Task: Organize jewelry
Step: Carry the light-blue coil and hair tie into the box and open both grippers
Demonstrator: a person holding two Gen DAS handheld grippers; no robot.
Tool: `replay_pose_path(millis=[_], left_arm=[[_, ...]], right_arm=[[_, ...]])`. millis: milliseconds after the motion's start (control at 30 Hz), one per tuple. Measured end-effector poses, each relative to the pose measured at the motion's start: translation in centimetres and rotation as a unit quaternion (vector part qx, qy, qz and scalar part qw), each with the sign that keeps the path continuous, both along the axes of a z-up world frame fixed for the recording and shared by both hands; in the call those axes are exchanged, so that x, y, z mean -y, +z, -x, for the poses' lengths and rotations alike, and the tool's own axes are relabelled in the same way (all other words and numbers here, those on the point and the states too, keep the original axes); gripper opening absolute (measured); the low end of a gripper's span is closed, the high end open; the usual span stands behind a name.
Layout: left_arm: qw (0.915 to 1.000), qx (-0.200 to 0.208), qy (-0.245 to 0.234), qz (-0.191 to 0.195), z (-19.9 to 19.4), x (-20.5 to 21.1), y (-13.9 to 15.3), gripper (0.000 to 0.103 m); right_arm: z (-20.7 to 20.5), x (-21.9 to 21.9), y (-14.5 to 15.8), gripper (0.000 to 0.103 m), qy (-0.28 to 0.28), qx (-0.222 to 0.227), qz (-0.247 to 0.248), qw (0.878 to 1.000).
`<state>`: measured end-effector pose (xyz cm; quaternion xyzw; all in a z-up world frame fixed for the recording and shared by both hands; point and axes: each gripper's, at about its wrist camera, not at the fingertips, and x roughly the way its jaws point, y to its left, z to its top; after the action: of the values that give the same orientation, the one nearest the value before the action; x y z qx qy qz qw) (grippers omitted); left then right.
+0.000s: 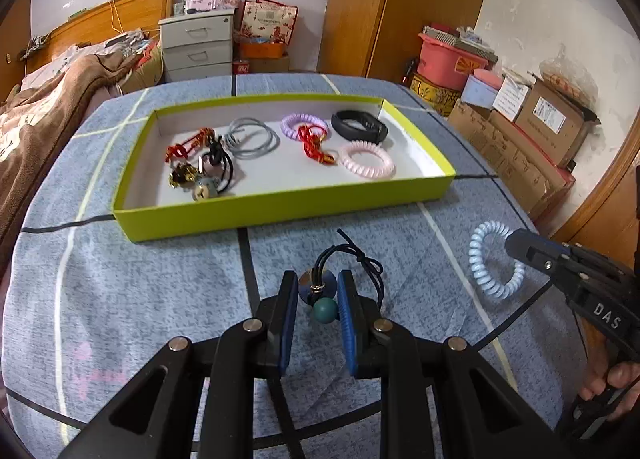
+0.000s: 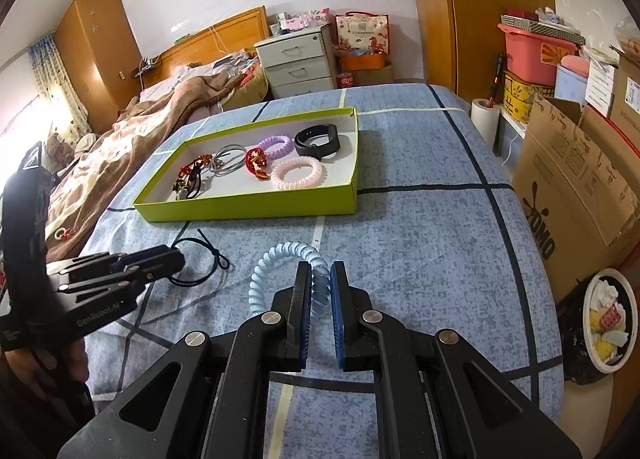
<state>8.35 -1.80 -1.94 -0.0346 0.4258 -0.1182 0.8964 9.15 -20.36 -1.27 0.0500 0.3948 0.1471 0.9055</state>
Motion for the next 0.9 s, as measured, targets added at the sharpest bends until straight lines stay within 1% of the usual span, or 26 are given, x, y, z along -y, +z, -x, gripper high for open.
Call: replay_pose_path(millis=[133,200,433,633,733,900], left_arm=[[0.9999,0.01,0.0,0.005,-0.1,-0.5,0.9,0.021],[0.9998,0.013,-0.001,0.013,-0.3,-0.9,1.4,0.021],[0.9992,0.029,0.02,0.018,-2.2,-2.9,2.9,0.021],[0.999,0.028,0.032,0.013,-4.2,-4.2,3.0,0.021],[0.999,0.022,0.035,0.016,-5.5,-4.7,2.8,0.021],[0.9995,0.014,0.028,0.007,-7.3,-4.9,2.0,0.021]], right_arm=[[-0.2,-0.2,0.4,0.01,0.001,0.004,-0.005,1.0],[-0.6,-0.2,0.8,0.01,0.003,0.006,-0.015,1.0],[-2.5,-1.7,2.2,0.01,0.013,0.022,-0.02,0.999],[-5.7,-2.9,2.2,0.01,0.015,0.018,-0.019,1.0],[-7.4,-3.3,1.9,0.01,0.013,0.013,-0.021,1.0],[-9.8,-4.1,1.0,0.01,0.012,-0.003,-0.015,1.0]])
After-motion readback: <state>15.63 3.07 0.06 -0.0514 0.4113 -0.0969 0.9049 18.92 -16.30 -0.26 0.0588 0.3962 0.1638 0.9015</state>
